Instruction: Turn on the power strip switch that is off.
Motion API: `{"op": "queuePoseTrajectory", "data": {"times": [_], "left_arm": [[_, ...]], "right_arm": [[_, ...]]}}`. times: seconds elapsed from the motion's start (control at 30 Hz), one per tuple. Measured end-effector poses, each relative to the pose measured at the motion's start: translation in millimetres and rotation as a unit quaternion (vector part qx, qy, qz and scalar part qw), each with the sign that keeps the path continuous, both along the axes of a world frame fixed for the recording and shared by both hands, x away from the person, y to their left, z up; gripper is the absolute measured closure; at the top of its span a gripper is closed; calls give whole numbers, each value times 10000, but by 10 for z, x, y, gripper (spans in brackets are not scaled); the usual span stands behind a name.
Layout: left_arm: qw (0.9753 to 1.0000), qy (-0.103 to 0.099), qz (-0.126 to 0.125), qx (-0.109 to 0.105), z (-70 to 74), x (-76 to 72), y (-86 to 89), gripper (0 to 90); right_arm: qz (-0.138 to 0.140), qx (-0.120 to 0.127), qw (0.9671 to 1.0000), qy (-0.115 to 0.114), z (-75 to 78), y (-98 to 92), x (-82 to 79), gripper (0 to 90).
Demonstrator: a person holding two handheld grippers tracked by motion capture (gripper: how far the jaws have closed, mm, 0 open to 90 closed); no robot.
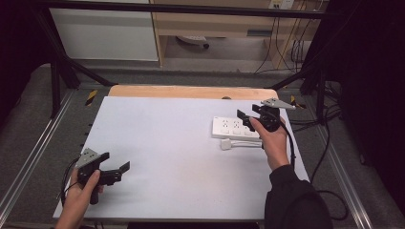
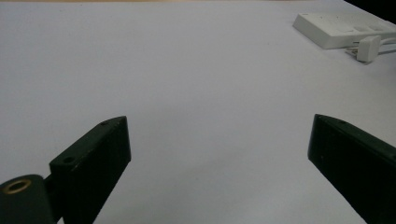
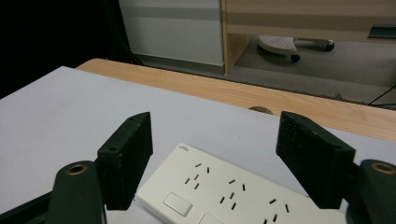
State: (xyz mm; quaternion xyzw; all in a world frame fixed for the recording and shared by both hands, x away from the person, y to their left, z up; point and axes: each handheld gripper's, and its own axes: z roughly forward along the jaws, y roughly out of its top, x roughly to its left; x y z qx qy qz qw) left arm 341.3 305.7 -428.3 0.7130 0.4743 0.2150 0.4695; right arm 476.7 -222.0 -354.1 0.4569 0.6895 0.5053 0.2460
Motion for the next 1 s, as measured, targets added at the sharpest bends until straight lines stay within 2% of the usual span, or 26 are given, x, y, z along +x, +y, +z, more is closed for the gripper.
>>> {"op": "queuePoseTrajectory", "data": {"times": [0.5,0.73,0.87,1.0], "left_arm": [[10000,8,-17,-1,-1,-1,-2,59],[10000,3,-22,5,1,-4,-2,59],[10000,2,-22,3,1,-4,-2,59],[10000,2,-21,6,2,-5,-1,59]], "right_arm": [[265,-105,9996,38,-80,167,20,388],[413,-65,9991,36,-107,233,20,471],[434,-68,9990,94,-133,281,21,483],[488,-80,9987,152,-165,315,26,533]]}}
